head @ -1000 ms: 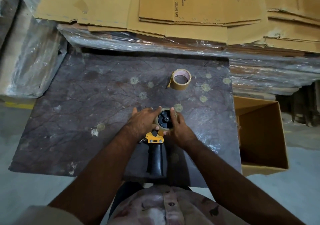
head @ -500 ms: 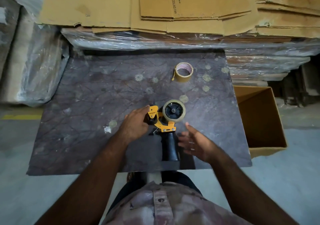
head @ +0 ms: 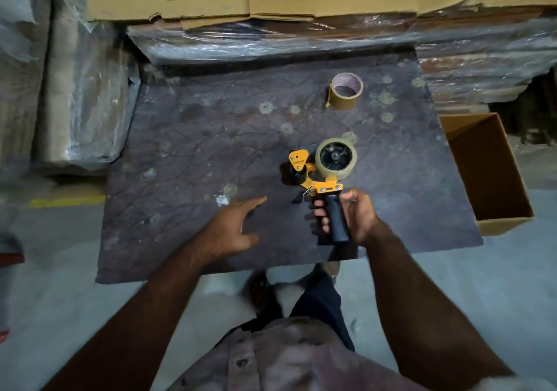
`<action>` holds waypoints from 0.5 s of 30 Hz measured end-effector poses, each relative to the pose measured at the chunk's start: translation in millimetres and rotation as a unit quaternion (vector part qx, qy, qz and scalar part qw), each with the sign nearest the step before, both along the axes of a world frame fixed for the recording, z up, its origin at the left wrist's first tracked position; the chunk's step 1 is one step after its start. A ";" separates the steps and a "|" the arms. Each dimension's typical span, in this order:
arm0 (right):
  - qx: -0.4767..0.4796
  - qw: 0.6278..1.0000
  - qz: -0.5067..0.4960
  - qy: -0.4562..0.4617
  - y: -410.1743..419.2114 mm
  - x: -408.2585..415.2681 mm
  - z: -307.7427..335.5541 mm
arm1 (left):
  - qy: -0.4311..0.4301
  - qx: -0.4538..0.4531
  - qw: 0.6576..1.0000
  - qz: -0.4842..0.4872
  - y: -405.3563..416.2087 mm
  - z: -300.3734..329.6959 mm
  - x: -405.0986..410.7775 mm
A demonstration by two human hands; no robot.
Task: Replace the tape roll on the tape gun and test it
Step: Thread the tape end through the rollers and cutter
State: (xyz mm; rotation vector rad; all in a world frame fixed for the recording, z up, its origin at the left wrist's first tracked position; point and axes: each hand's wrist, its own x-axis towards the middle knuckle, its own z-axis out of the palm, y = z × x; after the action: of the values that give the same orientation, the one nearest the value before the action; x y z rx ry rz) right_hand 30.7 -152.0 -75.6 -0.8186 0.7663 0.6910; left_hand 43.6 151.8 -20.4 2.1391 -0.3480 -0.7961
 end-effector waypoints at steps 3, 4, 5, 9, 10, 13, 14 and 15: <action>-0.038 0.999 -0.008 0.015 20.2 -2.1 15.1 | 0.002 -0.016 1.000 0.014 15.7 5.7 -2.2; -0.053 0.998 -0.012 0.016 27.4 -2.9 22.0 | 0.001 -0.026 1.000 0.014 17.3 10.2 -0.6; -0.065 0.998 -0.014 0.015 33.3 -4.8 28.5 | -0.005 -0.032 0.999 0.010 17.0 15.5 1.5; -0.090 0.996 -0.018 -0.019 49.3 -14.8 58.4 | -0.102 -0.044 0.994 -0.023 -2.5 45.0 20.4; -0.073 0.997 -0.023 -0.033 52.9 -17.2 67.1 | -0.119 -0.050 0.991 -0.023 -10.1 53.8 25.5; 0.010 0.996 -0.048 -0.077 60.2 -22.0 91.1 | -0.164 -0.077 0.983 -0.017 -33.1 76.4 39.2; 0.015 0.995 -0.049 -0.085 61.5 -24.2 99.0 | -0.182 -0.089 0.979 -0.021 -39.8 83.2 42.9; 0.010 0.995 -0.047 -0.089 62.5 -26.7 106.3 | -0.199 -0.100 0.975 -0.023 -45.1 89.2 46.0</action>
State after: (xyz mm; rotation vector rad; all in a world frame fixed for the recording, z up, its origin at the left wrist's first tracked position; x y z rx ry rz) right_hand 4.0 -89.5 30.7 -0.8091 0.6314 0.5330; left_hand 89.7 106.8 68.8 2.0946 -0.6589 -0.3333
